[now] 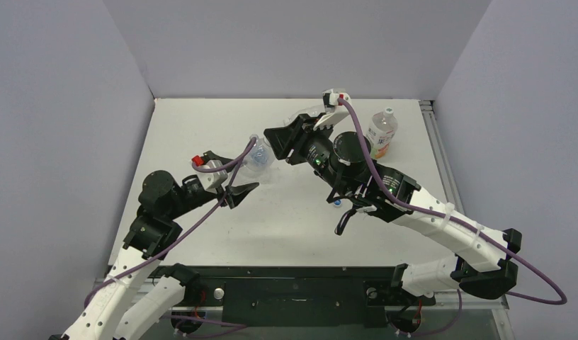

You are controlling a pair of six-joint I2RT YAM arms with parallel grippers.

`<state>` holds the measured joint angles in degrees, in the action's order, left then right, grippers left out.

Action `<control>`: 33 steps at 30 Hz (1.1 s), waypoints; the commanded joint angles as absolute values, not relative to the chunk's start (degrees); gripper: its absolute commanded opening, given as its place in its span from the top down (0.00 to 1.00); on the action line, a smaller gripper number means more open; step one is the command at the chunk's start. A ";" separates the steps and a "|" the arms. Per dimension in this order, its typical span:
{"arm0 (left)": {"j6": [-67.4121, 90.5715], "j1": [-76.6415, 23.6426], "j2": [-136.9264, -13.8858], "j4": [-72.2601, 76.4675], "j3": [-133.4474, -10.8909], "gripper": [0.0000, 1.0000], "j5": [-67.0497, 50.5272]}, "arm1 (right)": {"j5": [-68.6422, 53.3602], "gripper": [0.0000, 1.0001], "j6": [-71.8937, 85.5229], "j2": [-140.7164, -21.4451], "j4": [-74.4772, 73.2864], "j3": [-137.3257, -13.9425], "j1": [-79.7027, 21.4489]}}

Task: Unscrew the bottle caps
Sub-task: Unscrew the bottle cap from the plastic bottle.

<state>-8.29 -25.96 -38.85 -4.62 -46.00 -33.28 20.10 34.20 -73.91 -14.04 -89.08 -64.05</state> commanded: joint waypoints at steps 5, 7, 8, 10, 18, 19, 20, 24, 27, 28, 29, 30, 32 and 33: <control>-7.45 -26.46 -38.08 -1.31 -46.43 0.98 -27.29 | 17.85 0.64 34.89 -72.88 -11.29 -88.26 -63.70; -7.19 -26.46 -37.97 -1.14 -46.41 0.98 -27.30 | 17.84 0.66 34.83 -72.80 -11.05 -88.13 -63.72; -7.14 -26.46 -37.97 -1.14 -46.45 0.98 -27.48 | 17.84 0.69 34.82 -72.70 -10.83 -88.01 -63.68; -7.08 -26.46 -37.97 -1.33 -46.49 0.98 -27.63 | 17.83 0.77 34.81 -72.43 -10.34 -87.55 -63.59; -3.27 -26.46 -37.90 -1.83 -47.42 1.00 -31.75 | 7.95 1.00 31.05 -68.45 -3.89 -83.13 -60.75; -2.56 -26.46 -37.93 -2.13 -47.91 1.00 -33.56 | 3.48 1.00 30.33 -67.98 -1.59 -82.52 -59.97; -1.03 -26.46 -38.07 -2.25 -48.43 1.00 -34.49 | 0.42 1.00 29.01 -67.00 0.30 -81.03 -59.56; 5.39 -26.37 -38.10 -1.87 -49.68 1.00 -42.31 | -16.08 1.00 27.34 -66.79 7.77 -80.24 -57.85; 9.20 -26.30 -38.05 -1.15 -50.57 1.00 -47.65 | -22.88 1.00 26.83 -67.84 9.32 -81.72 -57.32; 9.79 -26.28 -38.01 -1.06 -50.96 1.00 -48.48 | -26.02 1.00 26.99 -68.00 9.93 -81.84 -57.18; 10.93 -26.24 -38.03 -0.92 -51.14 1.00 -49.98 | -27.51 1.00 27.29 -68.01 11.78 -81.70 -56.90; 11.44 -26.20 -37.99 -0.90 -51.46 1.00 -50.70 | -29.93 1.00 27.96 -67.94 12.79 -81.14 -56.79; 12.67 -26.19 -37.83 -0.88 -51.62 1.00 -52.74 | -32.83 1.00 28.87 -67.84 16.59 -80.38 -56.42; 13.27 -26.19 -37.78 -0.88 -51.65 1.00 -53.79 | -33.73 1.00 29.17 -67.89 17.17 -80.19 -56.34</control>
<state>8.23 -26.37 -37.63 -3.14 -49.21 -45.71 -19.22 27.22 -68.69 6.92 -79.79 -56.12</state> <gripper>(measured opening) 0.531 0.311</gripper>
